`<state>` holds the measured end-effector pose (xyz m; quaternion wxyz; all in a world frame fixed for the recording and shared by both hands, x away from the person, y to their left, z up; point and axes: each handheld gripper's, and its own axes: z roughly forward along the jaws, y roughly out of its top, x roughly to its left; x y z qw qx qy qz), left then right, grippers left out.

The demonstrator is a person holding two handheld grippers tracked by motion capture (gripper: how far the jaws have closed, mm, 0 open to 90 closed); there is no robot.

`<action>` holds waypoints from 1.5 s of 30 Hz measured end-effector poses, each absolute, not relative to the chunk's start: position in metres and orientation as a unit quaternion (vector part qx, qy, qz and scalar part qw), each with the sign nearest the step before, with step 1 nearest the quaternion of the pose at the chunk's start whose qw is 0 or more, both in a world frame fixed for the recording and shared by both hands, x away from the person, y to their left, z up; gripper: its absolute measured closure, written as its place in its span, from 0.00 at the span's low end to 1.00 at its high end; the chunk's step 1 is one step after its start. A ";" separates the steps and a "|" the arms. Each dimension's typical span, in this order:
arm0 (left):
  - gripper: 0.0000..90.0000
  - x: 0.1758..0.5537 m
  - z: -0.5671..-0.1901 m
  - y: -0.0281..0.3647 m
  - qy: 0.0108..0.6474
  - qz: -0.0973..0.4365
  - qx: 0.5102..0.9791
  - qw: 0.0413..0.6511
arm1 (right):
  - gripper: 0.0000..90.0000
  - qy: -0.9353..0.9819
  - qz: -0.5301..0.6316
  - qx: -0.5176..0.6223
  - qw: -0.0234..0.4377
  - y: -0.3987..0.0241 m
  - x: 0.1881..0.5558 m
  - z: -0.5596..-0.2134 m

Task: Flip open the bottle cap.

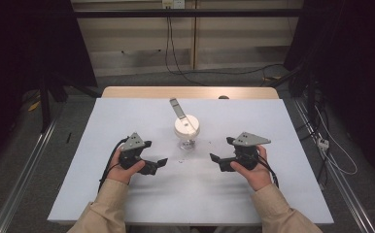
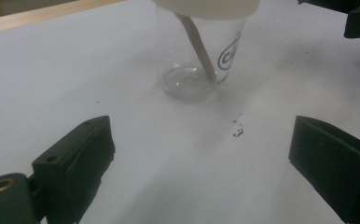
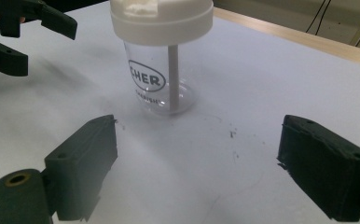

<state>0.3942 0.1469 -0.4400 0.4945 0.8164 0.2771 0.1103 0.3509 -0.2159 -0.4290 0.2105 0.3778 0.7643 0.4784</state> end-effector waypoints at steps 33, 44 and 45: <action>0.07 0.377 -0.444 0.201 0.292 0.133 0.817 0.479 | 0.11 0.758 0.467 0.398 0.220 -0.265 0.309 -0.448; 0.07 0.376 -0.444 0.213 0.304 0.139 0.813 0.477 | 0.11 0.753 0.467 0.406 0.223 -0.275 0.303 -0.452; 0.07 0.376 -0.444 0.213 0.303 0.139 0.814 0.475 | 0.11 0.752 0.468 0.407 0.223 -0.276 0.303 -0.452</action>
